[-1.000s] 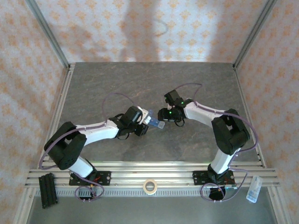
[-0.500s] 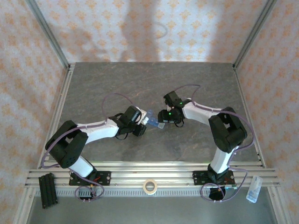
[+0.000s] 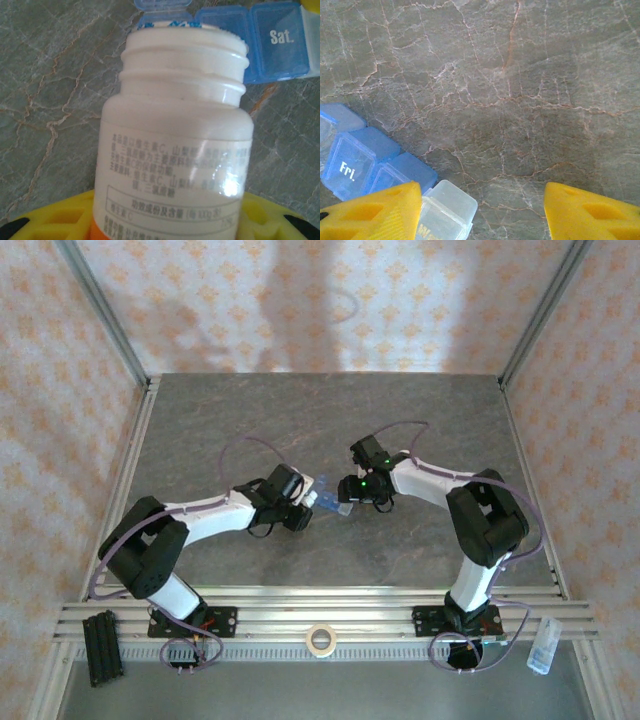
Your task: Sort the pills into containers
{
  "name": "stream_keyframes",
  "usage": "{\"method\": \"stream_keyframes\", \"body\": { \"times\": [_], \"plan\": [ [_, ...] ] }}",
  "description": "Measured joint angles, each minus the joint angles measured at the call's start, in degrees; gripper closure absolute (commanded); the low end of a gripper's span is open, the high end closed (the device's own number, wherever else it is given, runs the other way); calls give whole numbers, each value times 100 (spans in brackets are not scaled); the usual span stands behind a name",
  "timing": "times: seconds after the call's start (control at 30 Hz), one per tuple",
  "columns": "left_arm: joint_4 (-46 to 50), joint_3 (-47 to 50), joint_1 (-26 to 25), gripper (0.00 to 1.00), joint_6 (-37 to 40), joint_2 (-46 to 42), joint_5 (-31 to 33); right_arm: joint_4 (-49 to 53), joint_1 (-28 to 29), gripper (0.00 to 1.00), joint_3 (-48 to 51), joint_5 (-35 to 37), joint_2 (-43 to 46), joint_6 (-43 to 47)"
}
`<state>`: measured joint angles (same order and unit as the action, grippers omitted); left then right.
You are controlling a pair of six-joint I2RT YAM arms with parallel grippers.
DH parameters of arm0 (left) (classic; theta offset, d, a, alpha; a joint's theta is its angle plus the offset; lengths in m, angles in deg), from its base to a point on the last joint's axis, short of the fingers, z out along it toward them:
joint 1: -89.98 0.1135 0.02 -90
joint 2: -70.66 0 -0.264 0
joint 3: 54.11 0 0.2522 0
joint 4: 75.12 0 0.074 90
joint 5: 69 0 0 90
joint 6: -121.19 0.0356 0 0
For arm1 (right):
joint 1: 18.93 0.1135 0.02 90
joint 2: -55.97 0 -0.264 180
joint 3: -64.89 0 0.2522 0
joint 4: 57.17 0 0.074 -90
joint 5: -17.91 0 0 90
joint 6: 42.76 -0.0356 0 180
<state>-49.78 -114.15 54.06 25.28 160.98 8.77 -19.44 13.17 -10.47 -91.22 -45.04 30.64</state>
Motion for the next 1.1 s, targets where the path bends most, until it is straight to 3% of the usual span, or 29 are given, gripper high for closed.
{"method": "stream_keyframes", "body": {
  "times": [1.1],
  "plan": [
    [1287, -951, 44, 100, 146, 605, -79, -55, 0, 34, 2, -188, -63, -2]
  ]
}}
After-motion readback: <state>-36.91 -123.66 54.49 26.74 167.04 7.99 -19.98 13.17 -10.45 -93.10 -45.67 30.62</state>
